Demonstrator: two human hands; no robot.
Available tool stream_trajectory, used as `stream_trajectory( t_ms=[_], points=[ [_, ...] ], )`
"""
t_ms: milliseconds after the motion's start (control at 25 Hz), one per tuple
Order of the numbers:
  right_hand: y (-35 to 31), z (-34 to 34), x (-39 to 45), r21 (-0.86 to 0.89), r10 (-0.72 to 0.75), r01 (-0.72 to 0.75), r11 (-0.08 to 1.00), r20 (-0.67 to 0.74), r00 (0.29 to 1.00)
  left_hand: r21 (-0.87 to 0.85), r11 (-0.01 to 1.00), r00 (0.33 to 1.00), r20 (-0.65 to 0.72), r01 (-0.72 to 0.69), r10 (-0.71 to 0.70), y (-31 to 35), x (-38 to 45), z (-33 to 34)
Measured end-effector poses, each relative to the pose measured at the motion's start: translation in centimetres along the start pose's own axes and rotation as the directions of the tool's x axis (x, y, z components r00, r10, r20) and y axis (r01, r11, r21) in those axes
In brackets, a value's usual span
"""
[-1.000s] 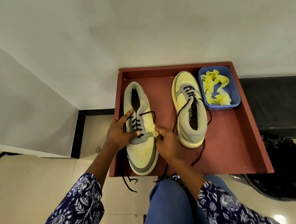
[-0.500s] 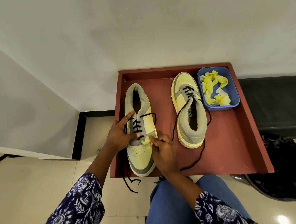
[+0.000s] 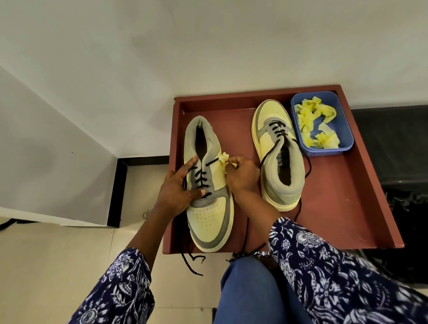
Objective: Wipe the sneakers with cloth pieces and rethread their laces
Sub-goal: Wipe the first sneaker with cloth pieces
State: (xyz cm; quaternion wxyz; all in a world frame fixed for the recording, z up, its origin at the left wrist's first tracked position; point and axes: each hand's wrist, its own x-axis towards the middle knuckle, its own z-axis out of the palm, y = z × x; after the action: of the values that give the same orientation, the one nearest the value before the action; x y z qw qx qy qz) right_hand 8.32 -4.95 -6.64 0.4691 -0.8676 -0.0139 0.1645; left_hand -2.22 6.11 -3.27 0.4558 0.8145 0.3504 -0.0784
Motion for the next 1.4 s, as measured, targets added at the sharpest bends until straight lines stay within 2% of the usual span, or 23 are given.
stream_trajectory(
  t_ms=[160, 320, 480, 560, 640, 760, 840, 1080, 1280, 1400],
  points=[
    [0.4, -0.1, -2.2, -0.074, -0.223, 0.226, 0.971, 0.047, 0.974, 0.005, 1.0, 1.0, -0.013, -0.005, 0.005, 0.0, 0.0, 0.1],
    [3.2, 0.5, -5.4, -0.14, -0.532, 0.539, 0.831, 0.086, 0.842, 0.033, 0.999, 1.0, -0.022, -0.016, 0.017, 0.2, -0.1, 0.1],
    [5.3, 0.1, -5.8, -0.244, -0.6, 0.603, 0.759, 0.096, 0.794, 0.052, 0.998, 0.999, -0.035, -0.024, 0.025, 0.2, -0.3, 0.2],
    [5.8, -0.2, -6.2, -0.248, -0.587, 0.586, 0.771, 0.079, 0.806, 0.048, 0.999, 0.999, -0.037, -0.019, 0.021, 0.2, -0.3, 0.2],
    [5.4, -0.4, -6.7, -0.193, -0.51, 0.506, 0.841, 0.032, 0.86, 0.047, 0.999, 0.999, -0.035, -0.012, 0.013, 0.3, -0.3, 0.2],
    [4.7, -0.7, -6.8, -0.091, -0.164, 0.168, 0.982, 0.046, 0.985, 0.052, 0.999, 0.999, -0.04, -0.006, 0.009, 0.4, -0.2, 0.2],
    [5.2, -0.8, -6.7, -0.118, -0.035, 0.043, 0.992, 0.066, 0.997, 0.063, 0.998, 0.999, -0.047, -0.009, 0.012, 0.3, -0.2, 0.3],
    [4.3, -1.4, -4.4, -0.154, 0.014, 0.016, 0.988, 0.196, 0.981, 0.066, 0.998, 0.999, -0.048, -0.02, 0.023, 0.1, 0.0, 0.3],
    [1.3, -0.3, -0.4, -0.032, 0.019, -0.012, 0.999, 0.245, 0.969, 0.049, 0.998, 0.999, -0.041, -0.031, 0.033, -0.2, 0.0, 0.4],
    [0.6, 0.0, 0.9, -0.022, 0.036, -0.032, 0.999, 0.27, 0.962, 0.068, 0.997, 0.998, -0.047, -0.033, 0.037, -0.1, 0.1, 0.4]
  ],
)
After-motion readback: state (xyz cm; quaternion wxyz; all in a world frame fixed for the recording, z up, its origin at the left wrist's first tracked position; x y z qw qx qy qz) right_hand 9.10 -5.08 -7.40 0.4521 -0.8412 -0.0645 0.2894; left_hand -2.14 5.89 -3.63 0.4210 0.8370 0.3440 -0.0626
